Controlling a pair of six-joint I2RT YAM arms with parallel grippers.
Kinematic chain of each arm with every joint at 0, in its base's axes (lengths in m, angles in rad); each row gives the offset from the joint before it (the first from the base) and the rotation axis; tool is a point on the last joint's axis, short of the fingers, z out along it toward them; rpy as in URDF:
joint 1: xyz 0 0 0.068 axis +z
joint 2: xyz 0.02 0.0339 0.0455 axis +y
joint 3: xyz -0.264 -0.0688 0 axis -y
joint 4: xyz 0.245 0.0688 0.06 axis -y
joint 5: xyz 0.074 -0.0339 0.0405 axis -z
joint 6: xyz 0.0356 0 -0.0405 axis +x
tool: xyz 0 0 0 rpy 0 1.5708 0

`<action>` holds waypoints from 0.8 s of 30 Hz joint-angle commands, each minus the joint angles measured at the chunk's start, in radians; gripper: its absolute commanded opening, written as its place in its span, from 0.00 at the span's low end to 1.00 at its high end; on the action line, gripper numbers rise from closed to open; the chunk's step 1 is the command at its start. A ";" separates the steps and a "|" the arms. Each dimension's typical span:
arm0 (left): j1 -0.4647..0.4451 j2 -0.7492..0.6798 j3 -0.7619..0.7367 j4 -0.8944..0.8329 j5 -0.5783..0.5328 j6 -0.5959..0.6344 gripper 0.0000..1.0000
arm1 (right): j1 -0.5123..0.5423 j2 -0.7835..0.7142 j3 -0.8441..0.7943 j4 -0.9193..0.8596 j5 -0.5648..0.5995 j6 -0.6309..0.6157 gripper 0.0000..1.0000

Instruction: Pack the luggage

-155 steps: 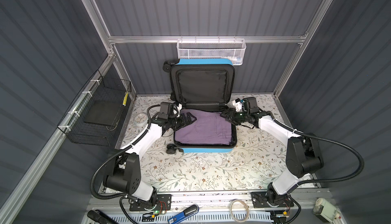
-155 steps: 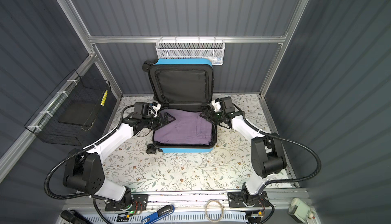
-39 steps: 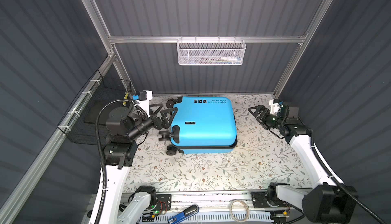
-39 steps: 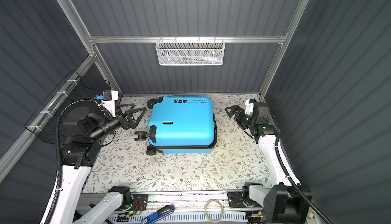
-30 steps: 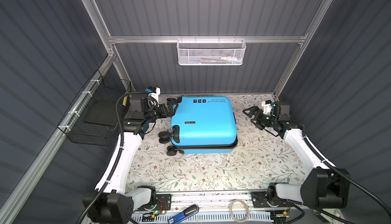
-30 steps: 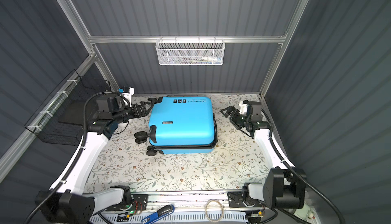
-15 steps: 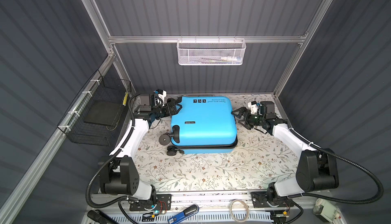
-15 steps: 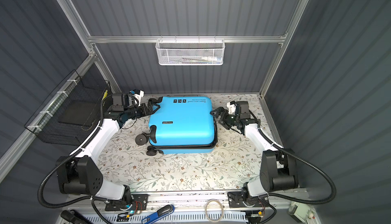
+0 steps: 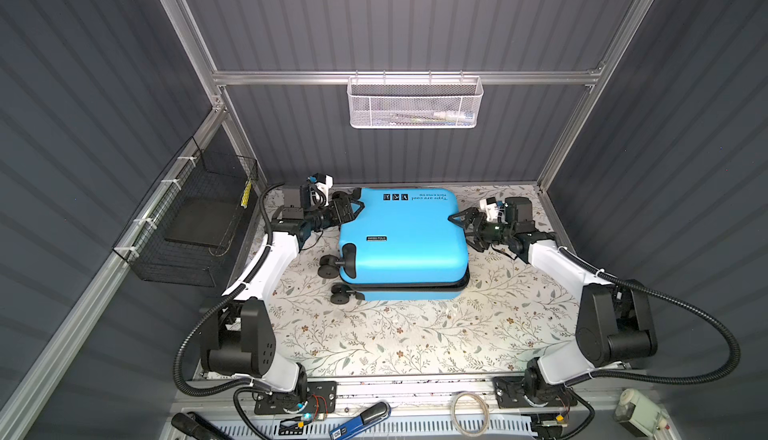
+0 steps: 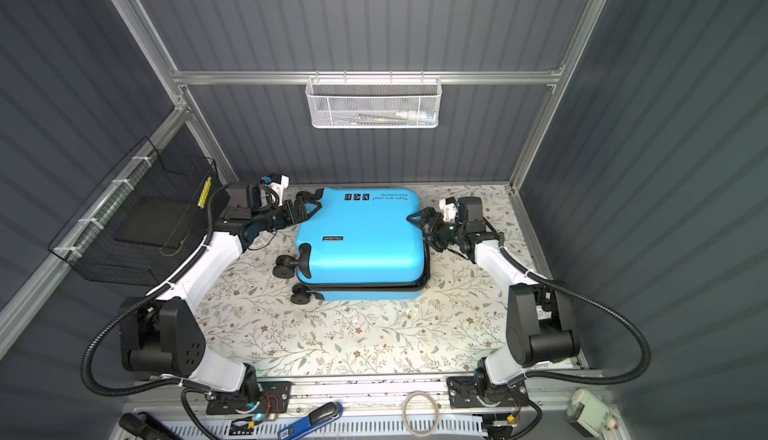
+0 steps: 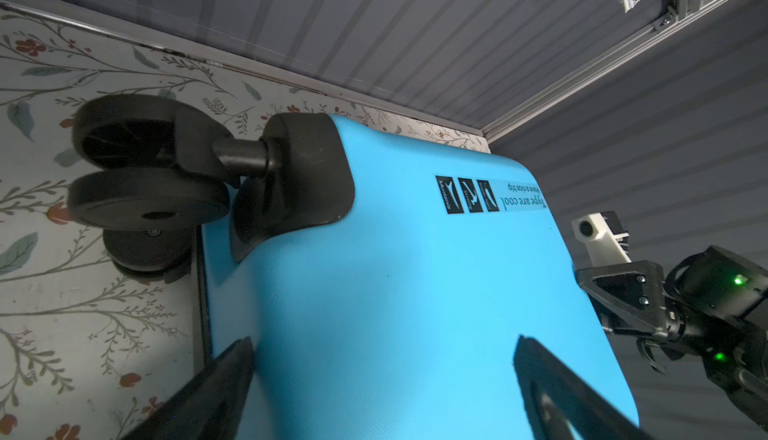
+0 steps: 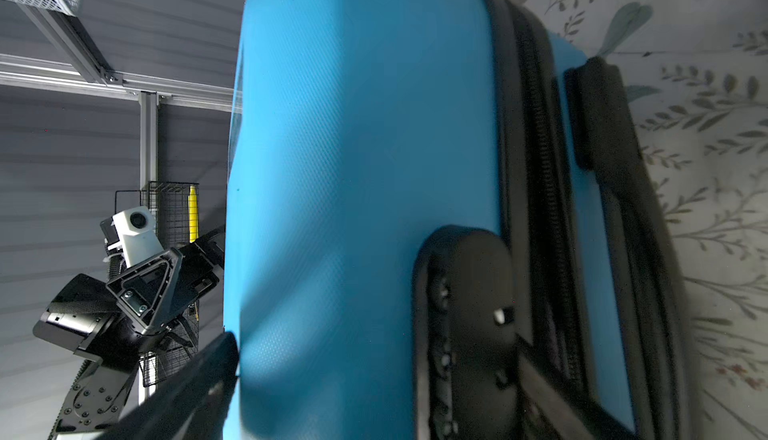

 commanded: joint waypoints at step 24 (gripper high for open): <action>-0.293 -0.083 -0.088 0.207 0.157 -0.205 1.00 | -0.057 -0.249 -0.076 -0.179 0.214 -0.083 0.99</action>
